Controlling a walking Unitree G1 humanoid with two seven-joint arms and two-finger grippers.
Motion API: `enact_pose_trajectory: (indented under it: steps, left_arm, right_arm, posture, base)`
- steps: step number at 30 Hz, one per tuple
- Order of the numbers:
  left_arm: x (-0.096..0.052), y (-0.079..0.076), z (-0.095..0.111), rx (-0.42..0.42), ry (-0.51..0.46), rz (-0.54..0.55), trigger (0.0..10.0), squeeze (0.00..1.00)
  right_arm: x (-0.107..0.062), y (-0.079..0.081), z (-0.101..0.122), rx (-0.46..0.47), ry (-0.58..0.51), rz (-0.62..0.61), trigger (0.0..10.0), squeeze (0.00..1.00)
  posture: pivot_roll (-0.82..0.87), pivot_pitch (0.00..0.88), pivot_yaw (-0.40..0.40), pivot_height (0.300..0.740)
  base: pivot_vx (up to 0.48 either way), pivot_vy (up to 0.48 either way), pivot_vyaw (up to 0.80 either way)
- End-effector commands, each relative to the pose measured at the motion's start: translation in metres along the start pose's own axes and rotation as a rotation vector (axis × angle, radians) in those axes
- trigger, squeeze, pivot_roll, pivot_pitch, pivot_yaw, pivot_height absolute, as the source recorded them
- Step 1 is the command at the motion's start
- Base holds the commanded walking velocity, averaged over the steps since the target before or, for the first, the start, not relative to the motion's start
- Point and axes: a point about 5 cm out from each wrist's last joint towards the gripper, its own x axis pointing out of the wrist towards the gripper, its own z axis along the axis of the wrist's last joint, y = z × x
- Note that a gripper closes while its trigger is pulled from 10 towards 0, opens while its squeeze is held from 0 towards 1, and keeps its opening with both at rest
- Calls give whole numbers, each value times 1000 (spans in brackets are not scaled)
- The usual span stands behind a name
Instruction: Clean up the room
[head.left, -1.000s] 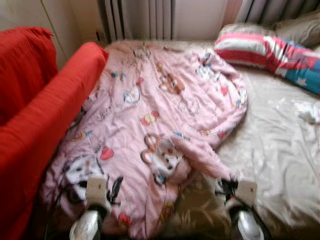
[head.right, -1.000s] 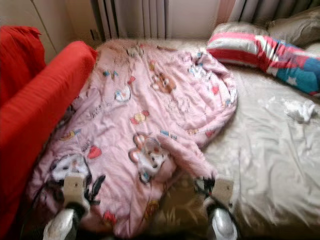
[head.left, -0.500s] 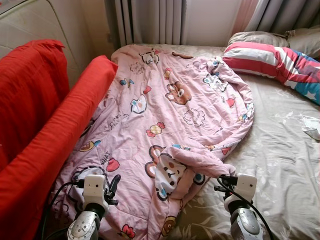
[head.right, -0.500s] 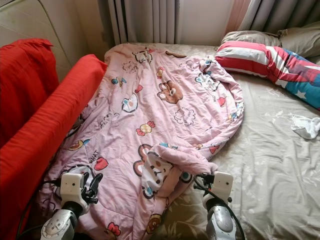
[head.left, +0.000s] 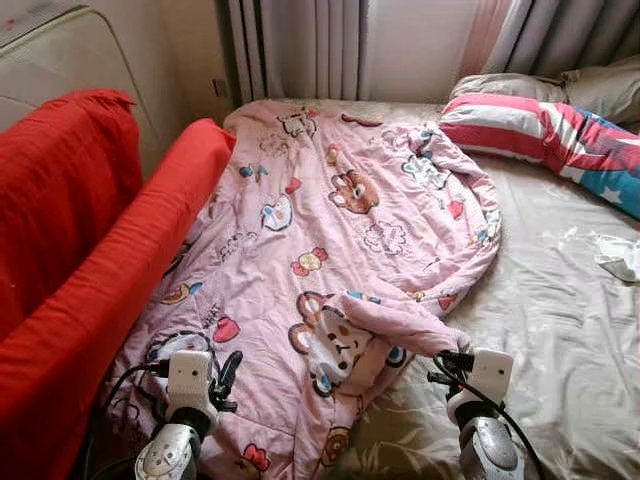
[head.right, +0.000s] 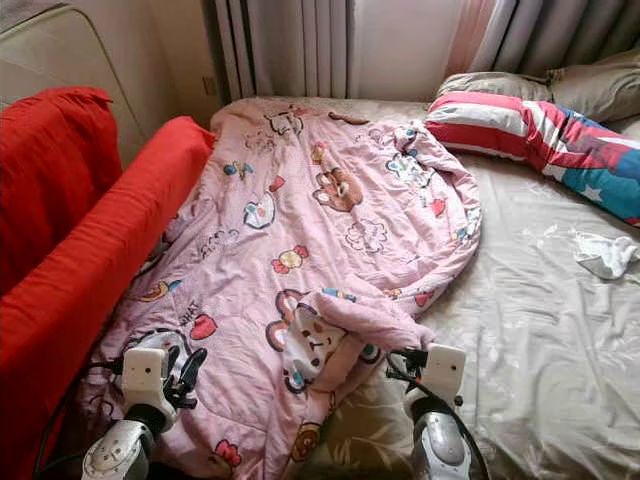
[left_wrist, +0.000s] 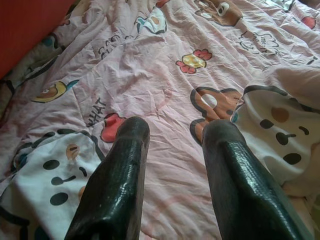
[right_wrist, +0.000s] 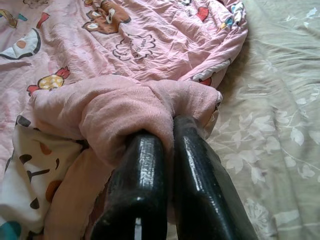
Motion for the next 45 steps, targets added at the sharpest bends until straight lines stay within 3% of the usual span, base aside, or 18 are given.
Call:
enact_pose_trajectory:
  steps: [1,45]
  left_arm:
    - [-5,1,-8,-2,33,1,10000,0]
    - [-5,3,-6,0,26,-5,10000,0]
  right_arm:
    - [-3,-2,-5,6,14,-12,10000,0]
    - [0,-10,12,-24,-82,-97,10000,0]
  posture:
    - [24,199,-10,740]
    - [29,199,-3,740]
  base:
    - [-240,0,0]
    - [-266,0,0]
